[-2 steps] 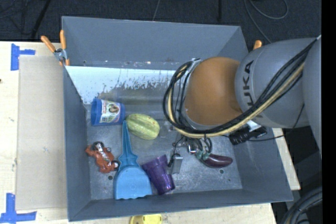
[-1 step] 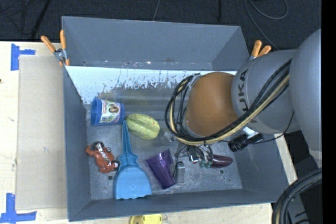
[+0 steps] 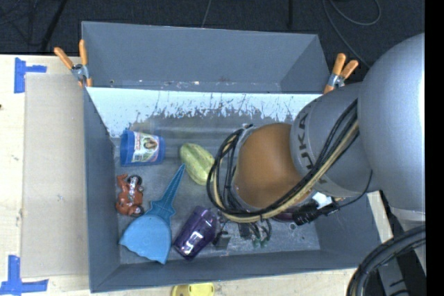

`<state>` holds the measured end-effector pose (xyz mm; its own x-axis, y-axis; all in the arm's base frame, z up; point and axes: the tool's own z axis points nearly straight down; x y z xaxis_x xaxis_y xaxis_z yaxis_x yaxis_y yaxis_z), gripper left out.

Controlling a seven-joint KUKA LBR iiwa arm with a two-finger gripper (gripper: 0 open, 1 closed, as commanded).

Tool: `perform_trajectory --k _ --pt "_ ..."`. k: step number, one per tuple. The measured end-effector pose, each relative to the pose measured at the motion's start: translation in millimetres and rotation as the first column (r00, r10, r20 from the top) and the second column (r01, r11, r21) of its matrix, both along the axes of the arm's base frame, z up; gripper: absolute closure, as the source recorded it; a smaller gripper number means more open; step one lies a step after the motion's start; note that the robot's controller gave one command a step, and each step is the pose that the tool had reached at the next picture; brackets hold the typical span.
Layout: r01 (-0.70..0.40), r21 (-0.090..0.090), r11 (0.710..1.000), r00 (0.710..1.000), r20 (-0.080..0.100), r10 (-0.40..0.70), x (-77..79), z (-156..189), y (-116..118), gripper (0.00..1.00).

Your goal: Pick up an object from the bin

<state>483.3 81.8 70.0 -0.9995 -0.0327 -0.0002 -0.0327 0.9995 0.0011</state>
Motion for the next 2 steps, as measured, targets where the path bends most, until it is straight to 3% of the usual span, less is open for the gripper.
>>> perform_trajectory --k 1,2 --pt "0.001 0.0 1.0 1.0 0.0 -0.001 0.0 0 0 1.0" --pt "-0.016 0.0 1.0 1.0 0.007 0.016 4.1 177 6 1.0"
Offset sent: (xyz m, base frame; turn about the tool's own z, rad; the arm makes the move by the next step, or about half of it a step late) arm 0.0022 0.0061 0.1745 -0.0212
